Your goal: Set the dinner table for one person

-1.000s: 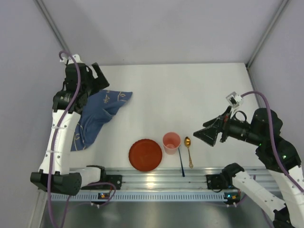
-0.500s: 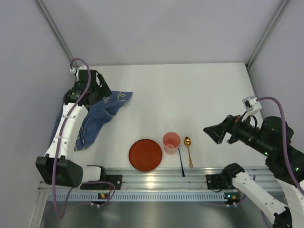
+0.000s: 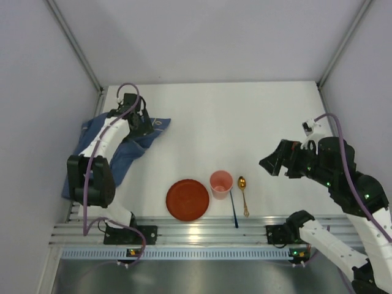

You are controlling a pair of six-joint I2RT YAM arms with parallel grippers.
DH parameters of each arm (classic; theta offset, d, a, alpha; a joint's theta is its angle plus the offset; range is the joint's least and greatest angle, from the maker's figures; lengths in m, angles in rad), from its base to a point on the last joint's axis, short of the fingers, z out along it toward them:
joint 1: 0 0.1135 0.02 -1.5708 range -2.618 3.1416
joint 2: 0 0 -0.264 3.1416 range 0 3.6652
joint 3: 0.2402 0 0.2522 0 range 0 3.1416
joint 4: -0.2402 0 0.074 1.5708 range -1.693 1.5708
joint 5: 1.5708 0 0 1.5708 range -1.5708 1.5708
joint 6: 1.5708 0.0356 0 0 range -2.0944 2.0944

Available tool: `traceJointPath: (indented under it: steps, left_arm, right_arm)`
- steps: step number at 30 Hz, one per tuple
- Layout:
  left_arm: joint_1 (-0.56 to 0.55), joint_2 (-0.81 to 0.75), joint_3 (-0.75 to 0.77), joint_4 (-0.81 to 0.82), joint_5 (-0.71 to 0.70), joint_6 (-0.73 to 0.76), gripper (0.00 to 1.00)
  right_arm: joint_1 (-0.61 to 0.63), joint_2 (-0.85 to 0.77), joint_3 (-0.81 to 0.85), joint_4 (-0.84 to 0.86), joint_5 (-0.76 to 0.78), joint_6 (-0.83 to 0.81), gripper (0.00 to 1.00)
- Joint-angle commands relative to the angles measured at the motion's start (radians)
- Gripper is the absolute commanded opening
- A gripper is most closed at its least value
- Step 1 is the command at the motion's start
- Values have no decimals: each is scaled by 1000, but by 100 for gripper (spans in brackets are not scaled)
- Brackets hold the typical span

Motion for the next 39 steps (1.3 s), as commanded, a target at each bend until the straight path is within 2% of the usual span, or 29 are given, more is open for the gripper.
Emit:
traceJointPath:
  steps: [1,12,17,18,19,20,21,22,24,25,26,39]
  left_arm:
    - [1,96,44,69,-11,31,93]
    - [4,399,209,71,-23,25,90]
    - [24,506,278,77,15,25,80]
    - [34,520,289,77,27,24,74]
    - [41,545,297,75,38,25,62]
    - [48,557,314,75,56,25,53]
    - [53,565,318,75,62,24,48]
    - [56,580,331,75,67,22,35]
    - [61,589,341,75,85,20,21]
    - [61,591,349,77,92,17,3]
    - [61,589,354,78,98,14,0]
    - [42,563,496,92,240,-82,0]
  right_arm:
    - [3,53,-6,44,-32,8,100]
    - [2,167,9,59,-5,17,100]
    - [2,224,21,71,12,17,100]
    - [2,233,23,77,14,17,100]
    - [2,254,23,81,9,14,99]
    - [2,265,24,84,8,11,100]
    - [2,276,27,90,5,6,100]
    - [2,300,29,91,-1,0,100]
    - [2,322,35,99,-12,-7,100]
    - [2,339,35,105,-26,-13,100]
    - [3,345,35,114,-32,-18,100]
    - [2,337,-16,130,-58,-44,100]
